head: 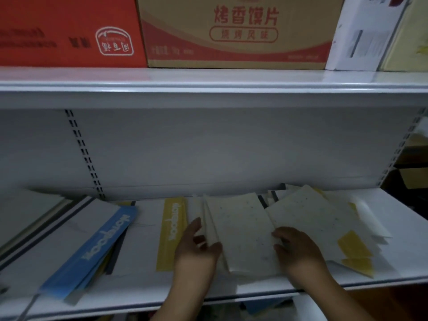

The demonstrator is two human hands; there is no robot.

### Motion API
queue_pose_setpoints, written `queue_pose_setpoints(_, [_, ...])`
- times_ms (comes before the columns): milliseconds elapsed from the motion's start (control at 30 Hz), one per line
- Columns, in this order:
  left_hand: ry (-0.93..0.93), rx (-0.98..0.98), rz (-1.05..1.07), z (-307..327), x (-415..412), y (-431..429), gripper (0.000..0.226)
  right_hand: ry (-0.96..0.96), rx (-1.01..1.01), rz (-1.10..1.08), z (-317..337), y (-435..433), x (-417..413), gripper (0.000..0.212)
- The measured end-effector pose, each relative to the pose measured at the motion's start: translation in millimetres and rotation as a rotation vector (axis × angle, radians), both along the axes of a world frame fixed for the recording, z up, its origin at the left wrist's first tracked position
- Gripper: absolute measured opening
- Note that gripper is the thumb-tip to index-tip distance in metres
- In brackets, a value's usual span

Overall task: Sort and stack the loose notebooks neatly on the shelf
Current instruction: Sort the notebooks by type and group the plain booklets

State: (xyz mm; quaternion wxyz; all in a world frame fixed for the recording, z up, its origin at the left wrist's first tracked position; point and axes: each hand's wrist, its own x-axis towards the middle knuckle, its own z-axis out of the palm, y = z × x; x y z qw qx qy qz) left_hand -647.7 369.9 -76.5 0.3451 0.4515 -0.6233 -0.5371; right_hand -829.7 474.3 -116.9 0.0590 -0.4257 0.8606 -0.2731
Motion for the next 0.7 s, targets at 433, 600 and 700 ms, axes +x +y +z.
queue_pose_setpoints(433, [-0.273,-0.727,-0.475,11,-28,41,0.065,-0.05,-0.027,-0.063,2,0,7,0.045])
queue_pose_setpoints(600, [-0.233,-0.17,-0.213,13,2,-14,0.07,-0.049,-0.083,-0.058,3,-2,6,0.027])
queue_pose_setpoints(700, [-0.404,-0.043,-0.262,0,12,-37,0.081,0.103,-0.114,-0.02,-1,2,19,0.055])
